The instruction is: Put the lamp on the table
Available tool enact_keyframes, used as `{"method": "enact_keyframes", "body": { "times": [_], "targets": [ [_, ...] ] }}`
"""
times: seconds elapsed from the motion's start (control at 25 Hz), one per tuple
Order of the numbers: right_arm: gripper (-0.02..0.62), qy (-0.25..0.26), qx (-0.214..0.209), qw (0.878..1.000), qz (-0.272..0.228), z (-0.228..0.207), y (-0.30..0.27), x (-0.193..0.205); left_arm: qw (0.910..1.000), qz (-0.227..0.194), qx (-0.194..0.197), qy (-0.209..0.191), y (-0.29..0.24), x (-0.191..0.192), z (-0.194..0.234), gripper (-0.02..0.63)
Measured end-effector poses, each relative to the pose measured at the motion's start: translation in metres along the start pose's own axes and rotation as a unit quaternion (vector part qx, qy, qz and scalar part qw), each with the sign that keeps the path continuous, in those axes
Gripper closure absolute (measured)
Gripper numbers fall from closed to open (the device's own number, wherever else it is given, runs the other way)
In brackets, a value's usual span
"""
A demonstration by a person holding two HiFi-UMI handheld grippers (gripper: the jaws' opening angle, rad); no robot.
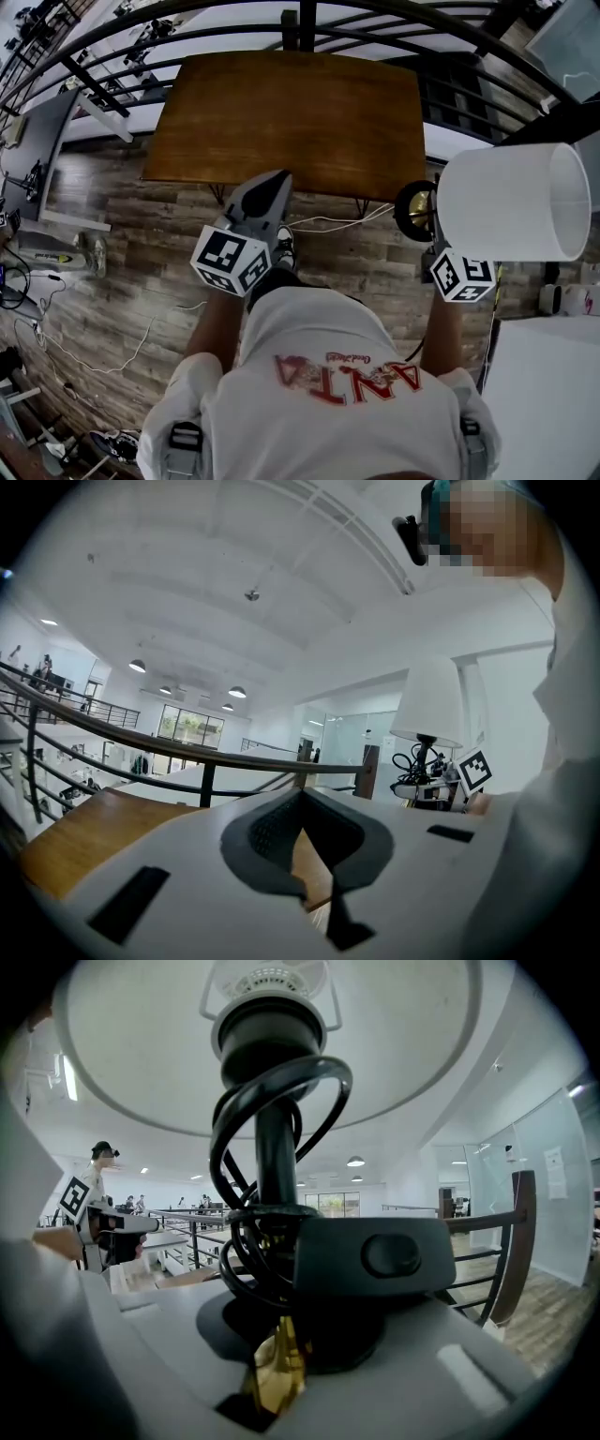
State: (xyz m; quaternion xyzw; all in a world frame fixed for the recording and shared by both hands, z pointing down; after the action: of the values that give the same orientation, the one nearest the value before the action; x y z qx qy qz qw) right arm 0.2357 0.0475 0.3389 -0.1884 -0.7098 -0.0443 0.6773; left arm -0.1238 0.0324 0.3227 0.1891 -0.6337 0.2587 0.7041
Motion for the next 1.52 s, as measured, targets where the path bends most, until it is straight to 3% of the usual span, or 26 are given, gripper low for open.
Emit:
{"method": "enact_keyframes", "body": {
  "times": [0.68,1.0,1.16,1.52],
  "targets": [
    [0.531,-0.028,0.065,0.997,-0.013,-0.015,-0.191,-0.057,0.9966,0.041,0.072,0.005,-0.164,-0.039,0.169,0.597],
    [0.531,-0.036,0.067,0.997,0.013,-0.045,-0.273,-0.035,0.9951,0.066,0.074,0.01,-0.234,-0.018,0.214,0.597],
    [0.532,-0.041,0.055,0.997,0.031,-0.068,-0.307,-0.027,0.9949,0.077,0.064,0.013,-0.265,-0.012,0.22,0.597],
    [0.531,-0.025,0.047,0.997,0.053,-0.143,-0.34,-0.022,0.9952,0.085,0.033,0.035,-0.308,-0.012,0.188,0.597]
  ]
}}
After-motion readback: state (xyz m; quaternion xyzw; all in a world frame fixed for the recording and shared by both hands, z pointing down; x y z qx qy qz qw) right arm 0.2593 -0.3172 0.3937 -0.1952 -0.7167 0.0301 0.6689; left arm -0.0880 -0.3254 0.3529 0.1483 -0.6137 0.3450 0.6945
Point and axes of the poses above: the fingertips, and each gripper's own axes: y backward along the fingers, z to its left, x out of its underside, the point moved 9 cm from there along y, backward along the fingers, and after that the axes turned 3 degrees about -y, right-handed, at the moved point
